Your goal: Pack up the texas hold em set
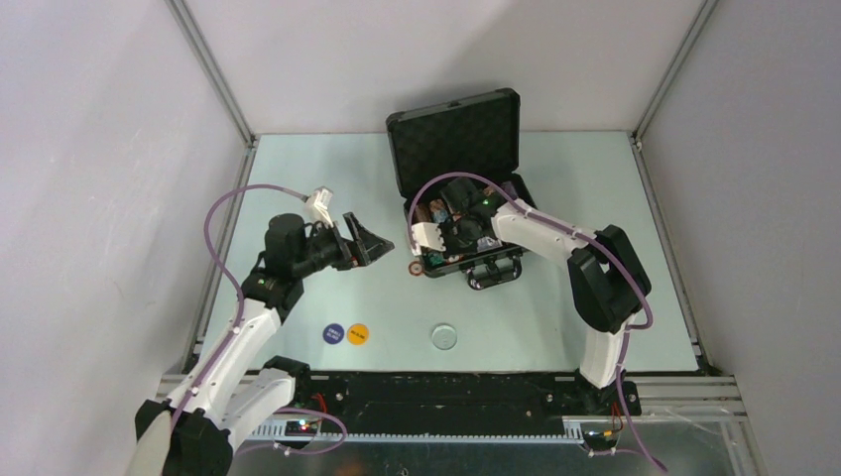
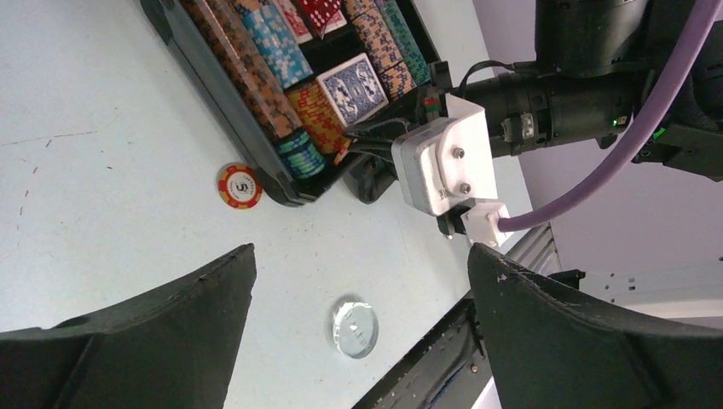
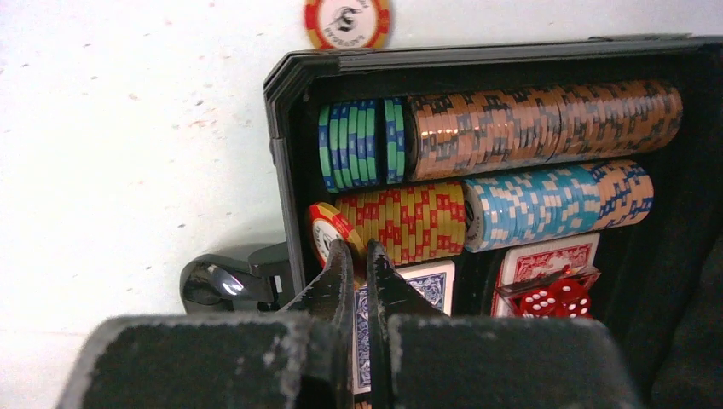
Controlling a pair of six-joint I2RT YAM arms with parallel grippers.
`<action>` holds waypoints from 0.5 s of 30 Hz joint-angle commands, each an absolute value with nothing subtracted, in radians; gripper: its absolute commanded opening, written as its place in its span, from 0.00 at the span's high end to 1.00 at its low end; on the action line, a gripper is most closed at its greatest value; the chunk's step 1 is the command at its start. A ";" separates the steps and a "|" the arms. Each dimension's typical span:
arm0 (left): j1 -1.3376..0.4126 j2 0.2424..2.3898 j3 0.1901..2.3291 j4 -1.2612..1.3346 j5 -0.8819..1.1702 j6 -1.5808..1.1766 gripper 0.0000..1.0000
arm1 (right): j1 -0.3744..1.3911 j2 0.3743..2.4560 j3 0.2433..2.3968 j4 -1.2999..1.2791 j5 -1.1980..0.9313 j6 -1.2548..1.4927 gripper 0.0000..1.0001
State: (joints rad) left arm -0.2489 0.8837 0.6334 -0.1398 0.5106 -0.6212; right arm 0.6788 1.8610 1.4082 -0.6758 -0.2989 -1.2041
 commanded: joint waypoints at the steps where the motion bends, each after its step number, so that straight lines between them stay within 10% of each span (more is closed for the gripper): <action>1: -0.235 0.885 0.632 -0.108 0.544 -0.624 0.02 | 0.640 1.938 1.413 -0.132 -0.057 -1.303 1.00; 15: -0.233 0.893 0.627 -0.099 0.550 -0.630 0.02 | 0.621 1.897 1.413 -0.222 -0.128 -1.289 1.00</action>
